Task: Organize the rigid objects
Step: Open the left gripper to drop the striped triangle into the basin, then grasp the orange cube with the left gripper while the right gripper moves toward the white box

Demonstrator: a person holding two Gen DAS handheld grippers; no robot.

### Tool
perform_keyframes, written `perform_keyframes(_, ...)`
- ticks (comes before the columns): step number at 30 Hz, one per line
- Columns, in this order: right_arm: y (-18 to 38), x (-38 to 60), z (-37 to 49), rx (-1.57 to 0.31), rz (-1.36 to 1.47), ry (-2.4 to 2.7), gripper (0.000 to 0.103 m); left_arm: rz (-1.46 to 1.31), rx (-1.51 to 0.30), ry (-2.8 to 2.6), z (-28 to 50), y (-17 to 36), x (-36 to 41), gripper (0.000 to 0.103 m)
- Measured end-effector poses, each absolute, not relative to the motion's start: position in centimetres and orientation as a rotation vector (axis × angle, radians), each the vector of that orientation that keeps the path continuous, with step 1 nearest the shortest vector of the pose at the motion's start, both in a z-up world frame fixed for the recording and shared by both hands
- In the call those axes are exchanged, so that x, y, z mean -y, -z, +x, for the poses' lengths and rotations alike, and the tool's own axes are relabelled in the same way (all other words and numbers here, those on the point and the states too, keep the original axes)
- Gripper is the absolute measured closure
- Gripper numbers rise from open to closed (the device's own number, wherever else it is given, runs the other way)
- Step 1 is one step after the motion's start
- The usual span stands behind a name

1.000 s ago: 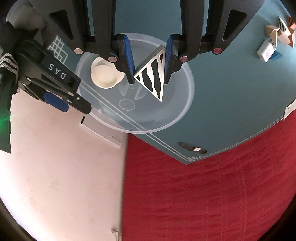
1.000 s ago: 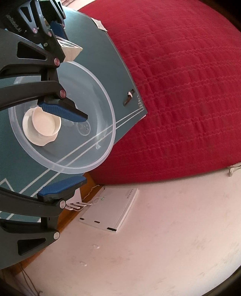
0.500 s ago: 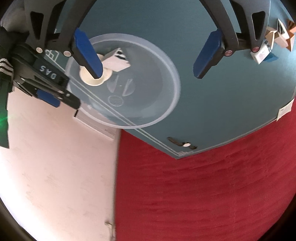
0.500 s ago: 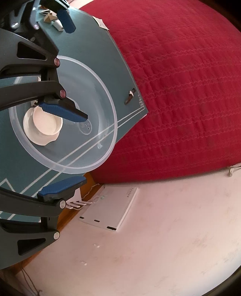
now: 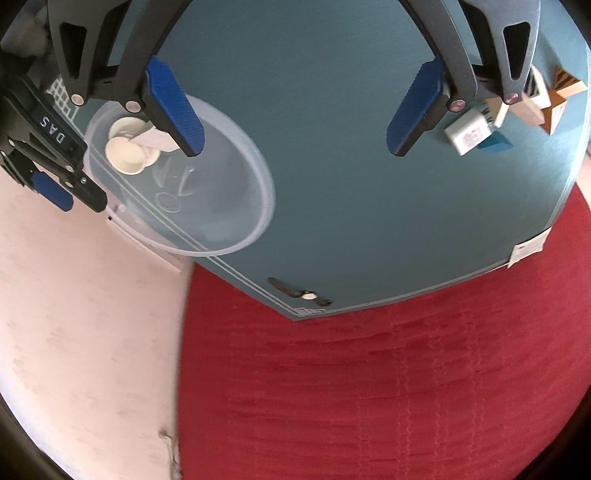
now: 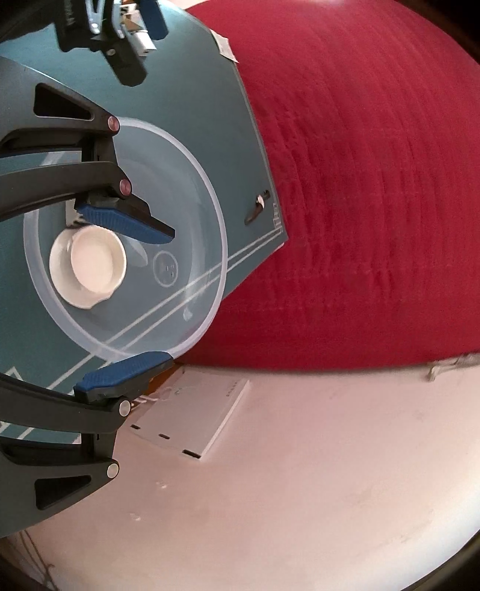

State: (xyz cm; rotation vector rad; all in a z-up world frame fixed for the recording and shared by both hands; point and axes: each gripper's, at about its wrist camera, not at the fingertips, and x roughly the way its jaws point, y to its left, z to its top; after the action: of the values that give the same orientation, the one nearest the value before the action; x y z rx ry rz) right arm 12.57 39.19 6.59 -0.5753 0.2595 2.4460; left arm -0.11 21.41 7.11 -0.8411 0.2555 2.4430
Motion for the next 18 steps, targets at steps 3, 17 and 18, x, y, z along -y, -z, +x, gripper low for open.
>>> perform_keyframes(3,-6.5,-38.2,12.2,-0.234,-0.585,-2.467,0.041,-0.849,-0.248,-2.460,-0.3,-7.1,-20.6,0.001)
perform_keyframes(17,-6.5,-31.3,11.3,-0.057,-0.610,-2.609,0.038,-0.901,-0.202,-2.635,-1.9,-6.9,-13.9,0.001)
perform_keyframes(18,-6.5,-30.5,11.1,-0.050,-0.621,-2.634,0.036,-0.909,-0.188,-2.644,-2.1,-6.9,-13.3,0.001)
